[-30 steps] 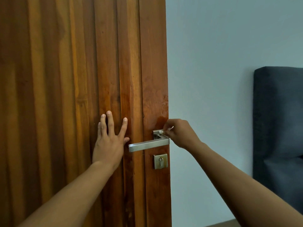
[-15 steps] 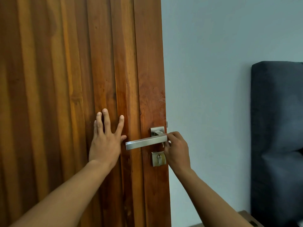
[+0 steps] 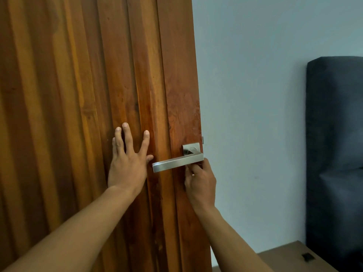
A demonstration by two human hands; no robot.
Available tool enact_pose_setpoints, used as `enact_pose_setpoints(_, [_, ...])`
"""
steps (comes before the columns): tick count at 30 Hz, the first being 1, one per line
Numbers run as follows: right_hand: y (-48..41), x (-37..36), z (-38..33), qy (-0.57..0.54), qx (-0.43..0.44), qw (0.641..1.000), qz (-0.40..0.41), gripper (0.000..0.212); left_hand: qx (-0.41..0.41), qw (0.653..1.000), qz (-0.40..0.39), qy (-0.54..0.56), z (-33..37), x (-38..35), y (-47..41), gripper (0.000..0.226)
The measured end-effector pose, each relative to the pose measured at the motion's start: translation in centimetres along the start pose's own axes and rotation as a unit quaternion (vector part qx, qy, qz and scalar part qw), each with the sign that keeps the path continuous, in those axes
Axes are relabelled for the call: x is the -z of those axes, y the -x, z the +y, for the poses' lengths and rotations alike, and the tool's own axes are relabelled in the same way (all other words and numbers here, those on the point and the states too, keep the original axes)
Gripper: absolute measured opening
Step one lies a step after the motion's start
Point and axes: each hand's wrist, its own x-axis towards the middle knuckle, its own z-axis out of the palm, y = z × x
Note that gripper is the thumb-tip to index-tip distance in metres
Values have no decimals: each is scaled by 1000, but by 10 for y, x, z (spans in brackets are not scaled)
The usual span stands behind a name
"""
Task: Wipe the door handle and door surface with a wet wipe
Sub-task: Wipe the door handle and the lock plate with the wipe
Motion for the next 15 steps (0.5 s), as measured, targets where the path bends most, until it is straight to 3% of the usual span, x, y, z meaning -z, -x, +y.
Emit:
enact_pose_setpoints(2, [-1, 2, 6, 6, 22, 1000, -11, 24, 3, 1000, 5, 7, -2, -2, 0, 72])
enact_pose_setpoints(4, [-3, 9, 13, -25, -10, 999, -28, 19, 8, 1000, 14, 16, -3, -3, 0, 71])
enact_pose_setpoints(8, [-12, 16, 24, -16, -62, 997, 39, 15, 2, 1000, 10, 16, -1, -5, 2, 71])
enact_pose_setpoints(15, [-25, 16, 27, -50, -128, 990, 42, 13, 5, 1000, 14, 6, -1, -5, 2, 71])
